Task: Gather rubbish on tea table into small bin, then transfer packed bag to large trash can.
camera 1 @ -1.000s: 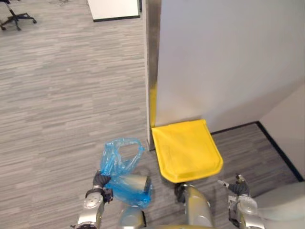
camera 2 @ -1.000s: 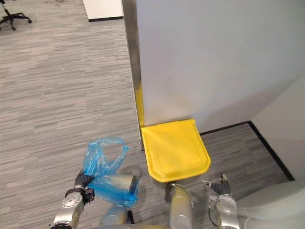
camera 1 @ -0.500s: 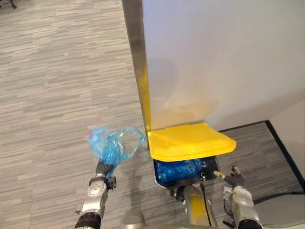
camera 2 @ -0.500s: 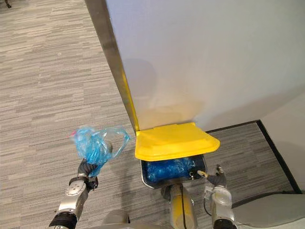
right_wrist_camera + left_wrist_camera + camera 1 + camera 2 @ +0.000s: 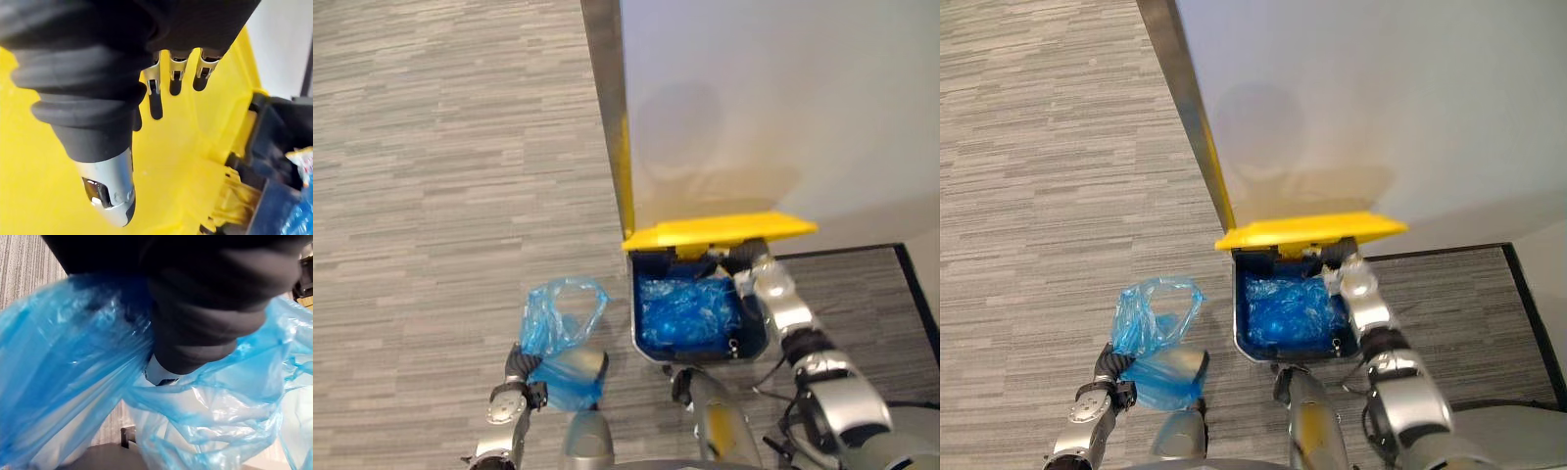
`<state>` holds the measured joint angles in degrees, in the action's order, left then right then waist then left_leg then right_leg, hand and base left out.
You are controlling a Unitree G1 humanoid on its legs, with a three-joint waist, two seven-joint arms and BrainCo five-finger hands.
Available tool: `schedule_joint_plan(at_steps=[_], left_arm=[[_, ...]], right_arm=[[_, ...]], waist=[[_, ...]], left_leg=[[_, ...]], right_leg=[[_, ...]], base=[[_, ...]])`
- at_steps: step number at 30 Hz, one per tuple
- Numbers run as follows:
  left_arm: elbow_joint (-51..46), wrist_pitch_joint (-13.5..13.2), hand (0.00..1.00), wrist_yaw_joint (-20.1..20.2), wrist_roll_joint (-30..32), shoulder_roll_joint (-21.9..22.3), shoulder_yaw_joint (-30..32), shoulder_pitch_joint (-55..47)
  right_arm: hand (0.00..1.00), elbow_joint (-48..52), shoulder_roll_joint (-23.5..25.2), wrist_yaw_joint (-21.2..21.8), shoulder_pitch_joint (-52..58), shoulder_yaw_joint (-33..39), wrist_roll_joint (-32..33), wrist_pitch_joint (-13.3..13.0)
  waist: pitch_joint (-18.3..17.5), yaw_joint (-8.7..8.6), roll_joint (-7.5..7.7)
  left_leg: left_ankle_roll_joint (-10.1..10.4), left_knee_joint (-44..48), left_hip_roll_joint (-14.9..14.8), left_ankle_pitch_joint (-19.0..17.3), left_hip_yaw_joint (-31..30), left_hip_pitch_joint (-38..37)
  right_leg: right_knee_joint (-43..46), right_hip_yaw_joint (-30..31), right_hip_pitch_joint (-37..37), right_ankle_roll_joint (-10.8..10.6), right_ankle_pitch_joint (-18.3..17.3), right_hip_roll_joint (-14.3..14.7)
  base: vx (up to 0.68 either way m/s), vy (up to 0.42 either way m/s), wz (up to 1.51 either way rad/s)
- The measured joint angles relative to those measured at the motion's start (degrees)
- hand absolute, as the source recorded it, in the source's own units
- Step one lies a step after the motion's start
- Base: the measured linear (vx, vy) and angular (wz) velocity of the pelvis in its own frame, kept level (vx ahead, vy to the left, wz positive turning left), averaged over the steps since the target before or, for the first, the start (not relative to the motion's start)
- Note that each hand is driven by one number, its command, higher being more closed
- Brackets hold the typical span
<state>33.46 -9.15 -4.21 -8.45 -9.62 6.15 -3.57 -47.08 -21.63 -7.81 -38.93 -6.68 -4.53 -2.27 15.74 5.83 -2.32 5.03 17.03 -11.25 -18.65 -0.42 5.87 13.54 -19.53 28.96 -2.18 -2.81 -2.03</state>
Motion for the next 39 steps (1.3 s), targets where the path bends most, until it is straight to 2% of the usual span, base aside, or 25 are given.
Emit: schedule_joint_plan(at_steps=[2,4,11,18,22,23,26,28,29,30,31,32,33,34,35,36,37,38,39], left_arm=[[-2.28,-0.46,1.00,-0.27,-1.13,-0.13,-0.71,0.03],[-3.46,-0.99,1.00,-0.54,-1.33,-0.23,-1.68,-0.03],[-13.46,-2.32,1.00,-0.73,-3.42,-0.28,-5.51,-0.21],[-25.26,-2.61,1.00,2.94,-7.39,-1.93,-13.39,0.14],[-32.04,-2.89,1.00,4.65,-10.81,-3.44,-20.66,3.67],[-33.55,-3.05,1.00,5.19,-11.25,-3.81,-22.97,6.07],[-35.22,-3.45,1.00,5.43,-12.36,-3.72,-29.46,14.22],[-35.21,-3.81,1.00,5.43,-12.38,-3.31,-31.86,18.35],[-35.19,-4.06,1.00,5.41,-12.38,-2.95,-33.36,20.81],[-35.15,-4.34,1.00,5.30,-12.39,-2.33,-34.18,23.04],[-34.82,-4.50,1.00,5.22,-12.37,-1.92,-34.62,24.21],[-32.32,-5.27,1.00,5.27,-12.30,-0.57,-35.57,27.32],[-29.33,-5.56,1.00,5.35,-12.09,-0.20,-35.59,30.11],[-27.04,-5.63,1.00,5.24,-11.79,-0.39,-35.76,31.86],[-22.58,-5.65,1.00,4.46,-11.60,0.55,-35.55,33.56],[-17.95,-4.75,1.00,3.89,-10.32,0.16,-35.81,34.81],[-15.47,-4.31,1.00,3.70,-9.64,-0.32,-35.78,35.46],[-11.29,-3.20,1.00,2.84,-8.63,-0.84,-35.80,36.29],[-8.07,-2.34,1.00,2.38,-7.43,-1.33,-35.68,36.51]], right_arm=[[0.00,0.01,-2.80,-0.14,-1.90,-1.54,0.76,-0.02],[0.00,0.04,-4.14,-0.88,-2.64,-2.98,1.88,-0.02],[0.00,1.22,-7.25,-0.83,-6.55,-5.74,2.26,-0.21],[0.00,1.23,-8.56,-0.47,-6.56,-7.53,2.99,-1.21],[0.00,1.21,-10.18,0.47,-8.27,-7.92,4.52,-1.20],[0.00,1.18,-10.30,0.56,-9.34,-7.93,4.58,-1.10],[0.00,0.84,-10.28,0.66,-10.95,-9.51,4.76,-1.07],[0.00,0.85,-10.01,0.70,-11.92,-10.73,4.88,-1.07],[0.00,0.79,-10.14,0.71,-12.75,-11.60,5.04,-1.05],[0.00,0.79,-10.09,1.10,-14.38,-12.17,5.18,-1.06],[0.00,0.97,-10.08,1.50,-15.15,-12.39,5.19,-1.07],[0.00,1.54,-10.36,1.88,-16.96,-12.45,5.22,-1.07],[0.00,1.65,-10.38,1.66,-18.20,-12.40,5.35,-1.18],[0.00,1.62,-10.19,1.53,-18.46,-12.52,5.61,-1.21],[0.00,1.23,-10.22,1.77,-21.27,-13.46,5.99,-1.22],[0.00,1.29,-10.04,1.89,-23.39,-14.47,6.18,-1.27],[0.00,1.29,-9.78,1.92,-24.10,-14.63,6.18,-1.26],[0.00,1.34,-9.79,1.94,-24.78,-14.76,6.25,-1.41],[0.00,1.37,-10.09,1.91,-24.80,-15.14,6.35,-1.54]], waist=[[1.05,-0.04,-0.24],[1.19,0.19,-0.28],[3.46,1.16,-1.31],[4.33,0.85,-1.75],[5.67,0.15,-2.87],[6.22,-0.59,-3.12],[7.23,-1.17,-3.54],[7.91,-1.93,-3.41],[8.32,-2.33,-3.16],[8.68,-2.05,-2.83],[8.76,-2.12,-2.76],[9.32,-1.34,-4.95],[10.88,-2.57,-4.90],[11.65,-3.95,-2.75],[13.10,-4.82,-2.33],[13.38,-4.51,-2.38],[13.76,-4.41,-1.75],[14.27,-4.97,-1.55],[14.39,-5.19,-1.64]], left_leg=[[0.10,0.85,-0.27,-1.27,-0.92,0.95],[0.26,1.47,-0.53,-1.49,-1.07,1.54],[0.23,2.02,-1.98,-1.53,-1.68,1.64],[1.06,3.77,-2.49,-2.11,-3.54,2.35],[1.17,4.97,-2.72,-2.17,-6.03,3.19],[1.23,5.33,-2.59,-2.14,-7.06,3.86],[1.06,8.38,-2.93,-2.43,-7.24,5.41],[1.11,7.43,-3.54,-2.42,-7.46,5.44],[1.87,7.40,-2.99,-2.13,-7.07,5.27],[1.58,13.62,-1.34,-2.54,-6.61,7.02],[0.11,18.54,0.16,-3.35,-5.98,8.87],[-4.86,21.13,-0.34,-5.71,-4.12,11.39],[-0.50,20.05,-0.45,-7.72,-3.75,10.96],[0.19,19.63,0.89,-7.28,-3.44,10.91],[1.85,20.95,1.26,-6.45,-3.95,11.41],[1.56,20.02,1.99,-5.99,-2.94,11.76],[1.64,19.80,2.01,-5.78,-3.06,11.90],[1.88,19.65,1.55,-5.51,-2.51,12.48],[2.05,19.59,1.43,-5.42,-2.19,12.60]], right_leg=[[-1.59,-0.51,-0.59,-0.87,1.05,0.25],[-2.76,-0.57,-0.80,-0.26,1.84,0.93],[-3.08,-1.17,-1.19,-0.09,1.81,2.13],[-2.68,-2.68,-2.20,0.22,1.52,1.92],[-2.47,-4.66,-3.19,0.41,1.33,1.47],[-2.32,-5.61,-3.19,0.66,1.11,1.05],[-1.45,-5.99,-3.13,1.19,0.65,1.03],[-1.36,-5.74,-3.03,0.78,0.40,0.97],[-1.32,-5.38,-2.80,1.25,0.58,0.83],[-1.80,-5.12,-2.10,1.26,0.63,0.76],[-2.16,-5.11,-1.58,0.41,0.66,0.66],[5.83,-5.03,1.73,-2.54,-2.96,0.56],[22.16,3.69,6.11,5.93,-1.92,-0.45],[23.48,8.41,4.35,4.39,-3.42,-1.88],[18.53,7.47,2.46,1.94,-3.05,-3.01],[15.20,5.96,2.54,2.66,0.20,-2.37],[14.36,5.90,2.53,4.04,2.03,-1.99],[13.96,5.72,2.66,5.38,3.00,-1.77],[13.60,5.64,2.71,5.52,3.39,-1.72]], base=[[-0.08,-0.004,0.12],[-0.06,-0.008,0.01],[0.00,-0.018,0.00],[-0.03,-0.006,0.12],[-0.06,-0.031,0.27],[-0.07,-0.047,0.33],[-0.09,-0.045,0.12],[-0.12,-0.075,0.17],[-0.13,-0.092,-0.02],[-0.15,-0.059,-0.20],[-0.17,-0.024,-0.64],[-0.18,0.018,-0.36],[-0.13,0.037,0.02],[-0.04,-0.039,0.47],[-0.03,-0.053,0.12],[-0.03,-0.070,-0.32],[-0.07,-0.012,-0.46],[-0.03,-0.015,-0.19],[-0.02,-0.005,-0.07]])
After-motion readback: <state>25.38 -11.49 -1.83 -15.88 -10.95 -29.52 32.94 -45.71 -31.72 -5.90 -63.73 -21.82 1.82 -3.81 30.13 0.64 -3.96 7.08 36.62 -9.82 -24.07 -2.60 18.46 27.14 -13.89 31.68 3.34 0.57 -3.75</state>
